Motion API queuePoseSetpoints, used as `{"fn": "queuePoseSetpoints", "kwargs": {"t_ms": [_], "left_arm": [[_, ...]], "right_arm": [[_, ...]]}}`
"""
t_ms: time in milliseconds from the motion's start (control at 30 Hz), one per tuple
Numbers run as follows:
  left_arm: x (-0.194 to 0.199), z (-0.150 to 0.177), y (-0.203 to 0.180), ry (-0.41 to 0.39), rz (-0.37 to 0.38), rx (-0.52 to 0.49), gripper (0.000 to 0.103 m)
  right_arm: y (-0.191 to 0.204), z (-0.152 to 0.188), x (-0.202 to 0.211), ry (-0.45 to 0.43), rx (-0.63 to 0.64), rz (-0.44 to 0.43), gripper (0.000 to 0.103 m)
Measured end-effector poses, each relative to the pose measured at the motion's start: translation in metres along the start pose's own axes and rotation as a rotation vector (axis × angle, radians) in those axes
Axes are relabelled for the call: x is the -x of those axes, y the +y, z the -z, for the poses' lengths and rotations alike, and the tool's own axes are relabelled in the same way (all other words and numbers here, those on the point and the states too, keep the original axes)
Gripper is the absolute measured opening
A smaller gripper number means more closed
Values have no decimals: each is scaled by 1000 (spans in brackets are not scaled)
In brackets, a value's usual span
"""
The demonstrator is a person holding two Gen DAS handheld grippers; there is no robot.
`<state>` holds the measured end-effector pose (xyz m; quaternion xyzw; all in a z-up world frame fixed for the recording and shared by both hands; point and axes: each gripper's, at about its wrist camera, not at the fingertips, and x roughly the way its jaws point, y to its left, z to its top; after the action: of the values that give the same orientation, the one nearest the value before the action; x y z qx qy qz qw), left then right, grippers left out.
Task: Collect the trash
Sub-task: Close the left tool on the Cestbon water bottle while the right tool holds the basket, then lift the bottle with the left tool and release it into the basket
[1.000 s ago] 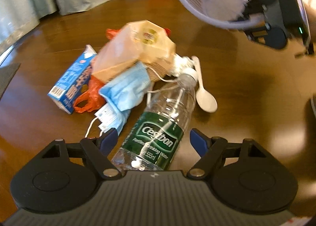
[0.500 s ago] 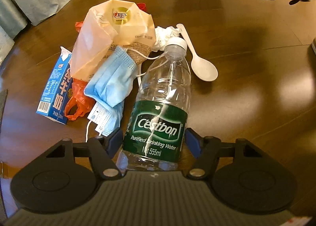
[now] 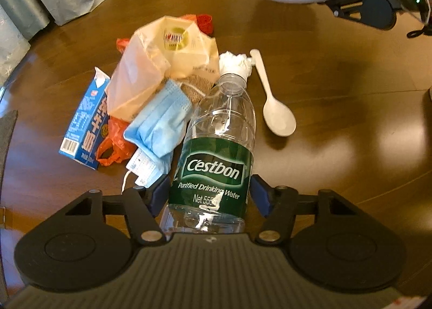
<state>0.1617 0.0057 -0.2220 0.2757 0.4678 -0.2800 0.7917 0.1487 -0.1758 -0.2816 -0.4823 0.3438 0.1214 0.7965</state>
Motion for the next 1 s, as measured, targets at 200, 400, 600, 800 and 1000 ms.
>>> {"fn": "queuePoseSetpoints", "kwargs": {"t_ms": [200, 400, 600, 800, 1000], "left_arm": [[13, -9, -3, -7, 12, -7, 59], [20, -14, -3, -7, 14, -10, 59], [28, -21, -1, -18, 6, -6, 59], [36, -32, 0, -40, 4, -5, 59], [40, -42, 1, -53, 5, -16, 59]], "right_arm": [[-2, -1, 1, 1, -11, -4, 3], [-4, -1, 2, 2, -23, -9, 3], [-6, -1, 2, 3, -31, -15, 3], [-7, -1, 3, 5, -35, -17, 3], [-7, -1, 3, 4, -38, -17, 3]]}}
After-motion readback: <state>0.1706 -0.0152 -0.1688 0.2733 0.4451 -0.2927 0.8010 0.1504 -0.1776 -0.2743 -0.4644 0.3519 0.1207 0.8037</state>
